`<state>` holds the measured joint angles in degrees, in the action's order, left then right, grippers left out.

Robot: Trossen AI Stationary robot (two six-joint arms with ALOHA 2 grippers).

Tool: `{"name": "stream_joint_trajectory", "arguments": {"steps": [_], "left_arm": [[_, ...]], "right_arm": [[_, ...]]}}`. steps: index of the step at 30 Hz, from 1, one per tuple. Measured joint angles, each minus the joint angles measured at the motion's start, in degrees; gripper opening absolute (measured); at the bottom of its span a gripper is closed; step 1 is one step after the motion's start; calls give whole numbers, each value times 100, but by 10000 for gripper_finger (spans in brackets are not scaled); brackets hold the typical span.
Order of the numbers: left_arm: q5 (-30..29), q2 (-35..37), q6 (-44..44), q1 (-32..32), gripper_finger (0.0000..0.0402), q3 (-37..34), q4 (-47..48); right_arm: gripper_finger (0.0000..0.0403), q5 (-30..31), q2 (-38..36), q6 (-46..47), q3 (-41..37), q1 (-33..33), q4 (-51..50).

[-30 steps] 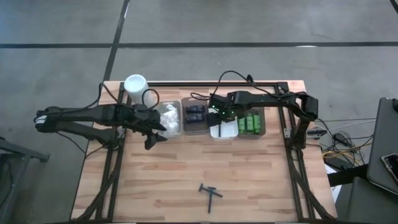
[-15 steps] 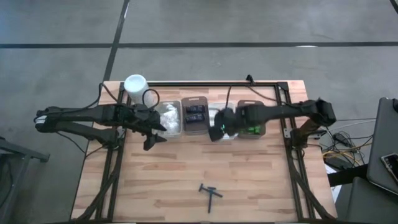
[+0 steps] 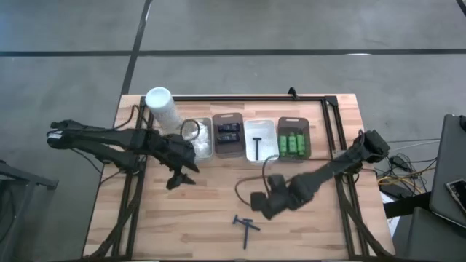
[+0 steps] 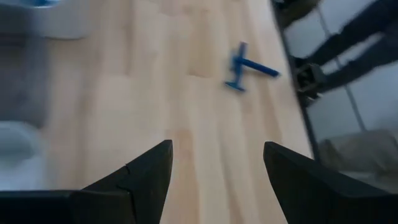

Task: Pick & Place Travel size toiletries
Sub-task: Put the top razor in the right white bin

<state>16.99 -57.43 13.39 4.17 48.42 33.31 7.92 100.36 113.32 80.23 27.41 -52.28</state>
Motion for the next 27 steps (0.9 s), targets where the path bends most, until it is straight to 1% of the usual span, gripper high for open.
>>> {"name": "stream_joint_trajectory", "arguments": {"steps": [3,5,7,10,15,17,20,24,27], "left_arm": [[35,-214,0,412,257,0,-290],[-3,-363,-1,680,257,0,-489],[-96,-471,0,906,257,0,-645],[-249,-596,19,1121,257,0,-621],[-283,-641,456,1217,257,0,-542],[-285,-633,663,1215,257,0,-533],[-299,-608,872,1212,257,0,-533],[-299,-601,1103,1212,257,0,-530],[-313,-601,1123,1212,257,0,-530]], "right_arm": [[255,7,101,201,0,271,209],[262,18,168,16,0,401,406],[267,16,273,-402,0,488,689],[270,-47,539,-1211,1,551,1101],[255,-209,1080,-2438,304,564,1178],[246,-222,1250,-2703,483,562,1113],[233,-404,1503,-2465,777,558,1125],[224,-593,1903,-1368,1290,571,1111],[228,-607,2241,-855,1792,582,1102]]}}
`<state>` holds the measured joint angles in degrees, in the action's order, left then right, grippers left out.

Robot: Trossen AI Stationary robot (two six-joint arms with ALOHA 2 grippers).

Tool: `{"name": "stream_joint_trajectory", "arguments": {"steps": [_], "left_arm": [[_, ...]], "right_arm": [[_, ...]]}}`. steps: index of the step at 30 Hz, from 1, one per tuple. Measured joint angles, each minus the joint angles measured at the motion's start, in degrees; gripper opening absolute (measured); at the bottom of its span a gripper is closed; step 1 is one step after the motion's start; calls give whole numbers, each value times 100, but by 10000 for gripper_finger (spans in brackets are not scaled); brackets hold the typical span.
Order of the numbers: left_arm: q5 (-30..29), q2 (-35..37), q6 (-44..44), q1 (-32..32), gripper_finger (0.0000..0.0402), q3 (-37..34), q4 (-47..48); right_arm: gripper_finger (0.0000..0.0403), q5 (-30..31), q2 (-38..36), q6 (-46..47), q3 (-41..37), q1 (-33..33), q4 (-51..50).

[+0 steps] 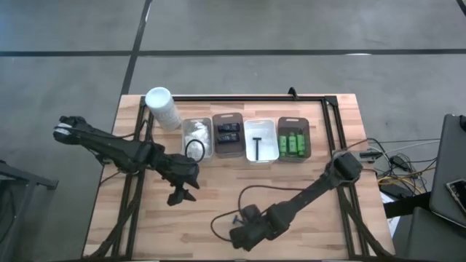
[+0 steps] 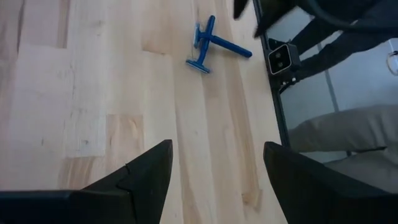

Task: Pick & Place Travel size toiletries
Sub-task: Put the top razor in the right white bin

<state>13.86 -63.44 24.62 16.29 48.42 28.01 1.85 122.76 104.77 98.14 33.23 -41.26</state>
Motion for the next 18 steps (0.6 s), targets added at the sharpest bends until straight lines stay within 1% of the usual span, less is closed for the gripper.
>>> {"name": "stream_joint_trajectory", "arguments": {"steps": [4,8,12,15,18], "left_arm": [[-43,0,-109,0,257,0,-4],[-42,0,-276,0,257,0,-4],[-38,0,-275,0,257,0,-4],[-34,0,-341,0,257,0,2],[-31,4,-363,0,257,0,9]], "right_arm": [[239,-54,516,383,549,7,-231],[249,-50,1029,761,1138,28,-952],[255,-21,1478,794,1732,32,-1366],[255,60,1708,786,2067,18,-1482],[240,120,1864,906,2279,19,-1657]]}}
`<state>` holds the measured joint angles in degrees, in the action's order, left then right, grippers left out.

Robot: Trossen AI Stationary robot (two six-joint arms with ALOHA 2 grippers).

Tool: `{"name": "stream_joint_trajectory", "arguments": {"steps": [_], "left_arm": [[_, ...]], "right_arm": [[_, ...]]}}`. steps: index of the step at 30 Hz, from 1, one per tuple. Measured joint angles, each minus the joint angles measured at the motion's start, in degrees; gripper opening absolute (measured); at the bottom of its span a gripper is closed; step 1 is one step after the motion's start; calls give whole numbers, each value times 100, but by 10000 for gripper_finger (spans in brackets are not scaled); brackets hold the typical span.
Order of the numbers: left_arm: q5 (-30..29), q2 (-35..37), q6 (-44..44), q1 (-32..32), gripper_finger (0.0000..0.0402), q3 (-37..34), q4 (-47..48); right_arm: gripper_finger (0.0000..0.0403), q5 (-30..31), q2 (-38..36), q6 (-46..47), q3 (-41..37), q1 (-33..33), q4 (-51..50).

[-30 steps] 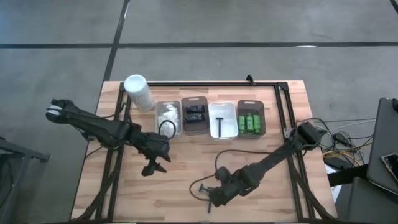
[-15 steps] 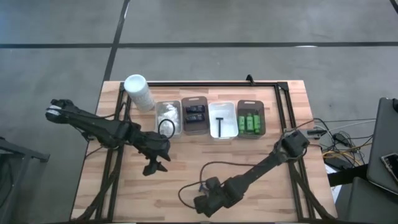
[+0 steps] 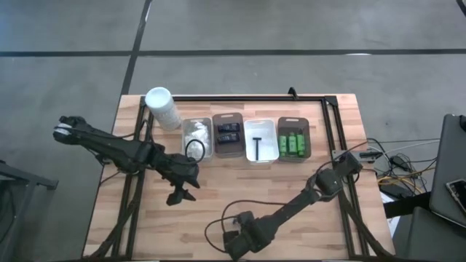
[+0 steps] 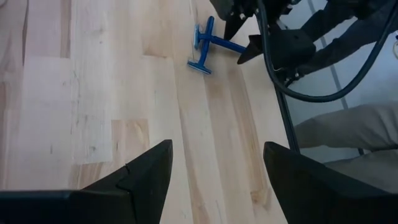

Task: Pick & Place Travel size toiletries
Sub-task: Put the top razor in the right white bin

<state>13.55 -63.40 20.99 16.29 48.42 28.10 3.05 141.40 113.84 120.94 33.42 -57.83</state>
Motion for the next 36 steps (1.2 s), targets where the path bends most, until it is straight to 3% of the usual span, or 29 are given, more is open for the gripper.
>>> {"name": "stream_joint_trajectory", "arguments": {"steps": [7,16,24,29,36], "left_arm": [[5,0,9,0,257,0,-1],[5,0,4,0,257,0,-5],[-97,0,11,0,257,0,-18],[-167,0,55,-2,257,0,-22],[-223,0,370,-4,257,0,-27]], "right_arm": [[157,123,55,167,78,5,-327],[27,146,45,-313,67,5,-488],[32,419,-420,-796,36,-39,-754],[31,1057,-1131,-820,31,-117,-1833],[30,1674,-2373,-1792,-513,-1063,-2915]]}}
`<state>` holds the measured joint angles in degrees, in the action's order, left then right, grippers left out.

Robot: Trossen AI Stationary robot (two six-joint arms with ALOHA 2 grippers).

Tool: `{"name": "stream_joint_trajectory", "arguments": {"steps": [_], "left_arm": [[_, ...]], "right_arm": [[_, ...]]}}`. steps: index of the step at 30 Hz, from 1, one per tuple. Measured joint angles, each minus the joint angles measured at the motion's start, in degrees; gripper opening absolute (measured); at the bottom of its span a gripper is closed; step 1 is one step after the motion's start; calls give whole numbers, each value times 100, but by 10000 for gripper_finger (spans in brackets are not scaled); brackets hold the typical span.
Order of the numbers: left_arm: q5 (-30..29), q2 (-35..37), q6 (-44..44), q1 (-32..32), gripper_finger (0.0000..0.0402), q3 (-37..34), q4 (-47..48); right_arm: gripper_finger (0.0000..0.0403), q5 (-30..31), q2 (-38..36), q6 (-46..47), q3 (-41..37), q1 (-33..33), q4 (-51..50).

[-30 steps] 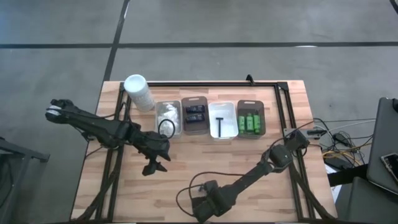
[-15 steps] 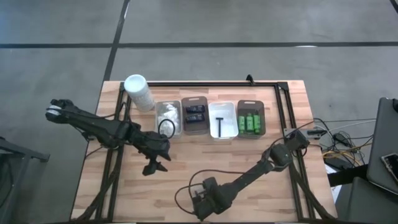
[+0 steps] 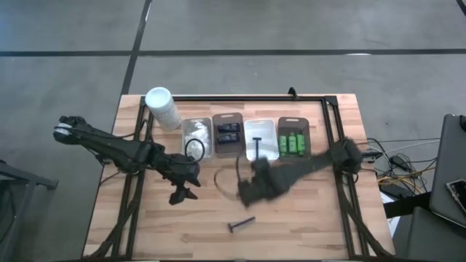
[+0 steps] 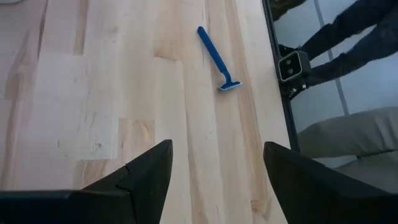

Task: Pick & Place Travel size toiletries
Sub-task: Put the top razor in the right white bin, then put the razor in the right white bin

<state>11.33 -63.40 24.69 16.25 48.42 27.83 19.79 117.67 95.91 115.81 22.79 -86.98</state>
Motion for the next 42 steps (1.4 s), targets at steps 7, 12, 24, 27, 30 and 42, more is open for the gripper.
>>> {"name": "stream_joint_trajectory", "arguments": {"steps": [7,12,24,27,30,42], "left_arm": [[-52,0,478,0,257,0,-6],[-54,0,727,4,257,0,-4],[-98,0,987,4,257,0,-2],[-97,0,976,4,257,0,-2],[-96,0,946,4,257,0,2],[-79,0,684,4,257,0,14]], "right_arm": [[30,-108,-1375,-2019,-1689,-1952,1228],[48,-932,-1780,-2758,-2965,-2984,2607],[147,-1055,-1671,-3089,-3807,-3074,3132],[176,-866,-1771,-3340,-3716,-2819,3140],[199,-640,-1909,-3808,-3475,-2367,3191],[214,-690,-1533,-5920,-3116,213,4022]]}}
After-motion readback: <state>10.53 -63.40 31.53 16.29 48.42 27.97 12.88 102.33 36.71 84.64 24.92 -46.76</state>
